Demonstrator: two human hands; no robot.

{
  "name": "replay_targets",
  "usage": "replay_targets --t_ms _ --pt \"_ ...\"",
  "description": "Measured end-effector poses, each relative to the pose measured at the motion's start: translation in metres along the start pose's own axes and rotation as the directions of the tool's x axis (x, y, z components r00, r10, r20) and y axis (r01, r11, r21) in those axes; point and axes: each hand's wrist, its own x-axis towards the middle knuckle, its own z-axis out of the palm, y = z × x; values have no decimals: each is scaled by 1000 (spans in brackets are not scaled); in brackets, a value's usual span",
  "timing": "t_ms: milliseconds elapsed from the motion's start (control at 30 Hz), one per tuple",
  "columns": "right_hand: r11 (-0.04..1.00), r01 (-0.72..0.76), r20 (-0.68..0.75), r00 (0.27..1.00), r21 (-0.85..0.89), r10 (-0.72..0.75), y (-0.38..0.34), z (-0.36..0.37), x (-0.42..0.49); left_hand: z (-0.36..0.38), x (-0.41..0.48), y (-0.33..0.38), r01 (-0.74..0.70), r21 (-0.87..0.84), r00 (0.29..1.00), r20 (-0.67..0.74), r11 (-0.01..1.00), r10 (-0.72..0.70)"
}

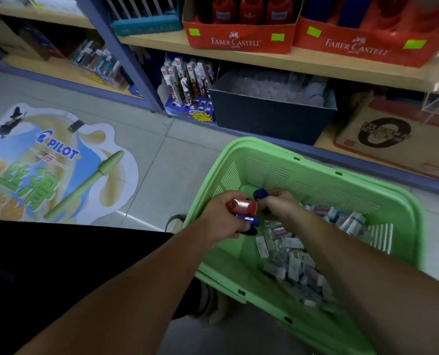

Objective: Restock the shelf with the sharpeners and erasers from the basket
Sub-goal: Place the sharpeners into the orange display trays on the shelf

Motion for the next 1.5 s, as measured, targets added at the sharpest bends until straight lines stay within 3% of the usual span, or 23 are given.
replay_targets --t_ms 233,400,533,667,900,1033,1167,1300,1500 --pt "989 -58 351 936 133 8 -65 -33 -90 -18 -39 65 -232 -80 970 56 969 237" --pt "969 23 340 934 244 -108 -111 -35 -150 -34 -66 110 -344 -149 931 77 927 358" --pt "967 175 348 909 184 -231 -156 -55 -197 -48 -81 150 -390 -201 905 96 899 414" --pt "932 298 303 886 207 -351 -190 -70 -230 -56 -95 192 -385 -255 890 150 887 430" --pt "832 373 135 877 412 -461 -222 -98 -245 -44 -100 255 -407 -316 850 213 857 482" --pt "835 421 77 877 354 -475 -231 -116 -238 -31 -92 271 -390 -357 866 173 849 470" --pt "839 502 -30 861 212 -508 -229 -135 -228 -18 -74 284 -487 -141 859 101 862 502" --pt "800 576 -162 816 168 -554 -226 -168 -222 2 -61 300 -608 105 792 147 787 593" --pt "712 702 -453 626 -28 -635 -214 -223 -221 48 -34 349 -646 278 762 193 711 618"
